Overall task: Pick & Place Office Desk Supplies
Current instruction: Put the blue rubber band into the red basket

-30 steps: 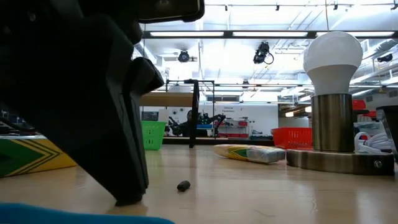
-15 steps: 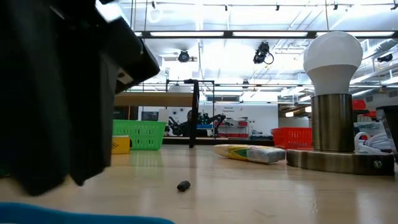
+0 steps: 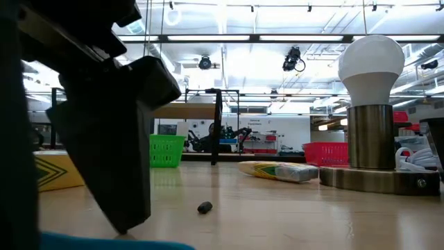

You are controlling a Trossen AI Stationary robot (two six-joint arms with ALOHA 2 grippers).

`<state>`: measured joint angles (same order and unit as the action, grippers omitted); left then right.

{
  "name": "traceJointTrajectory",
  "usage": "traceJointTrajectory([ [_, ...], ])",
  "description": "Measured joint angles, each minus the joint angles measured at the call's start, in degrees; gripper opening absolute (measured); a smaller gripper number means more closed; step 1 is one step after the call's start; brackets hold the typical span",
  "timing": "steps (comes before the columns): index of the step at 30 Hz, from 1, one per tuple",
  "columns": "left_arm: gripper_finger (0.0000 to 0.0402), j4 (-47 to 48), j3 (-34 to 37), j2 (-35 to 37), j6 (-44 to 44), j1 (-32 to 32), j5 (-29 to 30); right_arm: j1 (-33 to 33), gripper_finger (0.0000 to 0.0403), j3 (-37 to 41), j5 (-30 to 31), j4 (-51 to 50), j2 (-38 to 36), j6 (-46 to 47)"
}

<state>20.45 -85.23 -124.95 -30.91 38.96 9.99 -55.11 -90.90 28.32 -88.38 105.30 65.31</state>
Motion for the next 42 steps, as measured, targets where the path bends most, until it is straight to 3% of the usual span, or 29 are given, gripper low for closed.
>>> traceJointTrajectory([
  [7, 0.0179, -0.62, -0.28, -1.44, -3.05, 0.09, 1.6, 0.0, 0.0178, 0.0, 0.0, -0.04, 0.0, -0.01],
  [17, 0.0012, 0.6, -0.54, -4.72, -7.44, 0.81, 6.1, 0.0, 0.0178, 0.0, 0.02, -0.02, 0.0, 0.01],
  [25, 0.0003, 6.43, -0.52, -3.48, -8.51, 0.48, 8.48, 0.0, 0.0178, 0.0, 0.01, -0.02, 0.0, 0.01],
  [36, 0.0001, 20.37, 0.37, 3.72, -10.29, 0.25, 19.86, 0.0, 0.0178, 0.0, 0.24, 0.01, 0.0, 0.4],
  [42, 0.0001, 20.5, 0.22, 4.77, -10.88, 0.44, 23.3, -0.38, 0.0178, 0.0, 7.37, 2.2, 0.0, -0.68],
])
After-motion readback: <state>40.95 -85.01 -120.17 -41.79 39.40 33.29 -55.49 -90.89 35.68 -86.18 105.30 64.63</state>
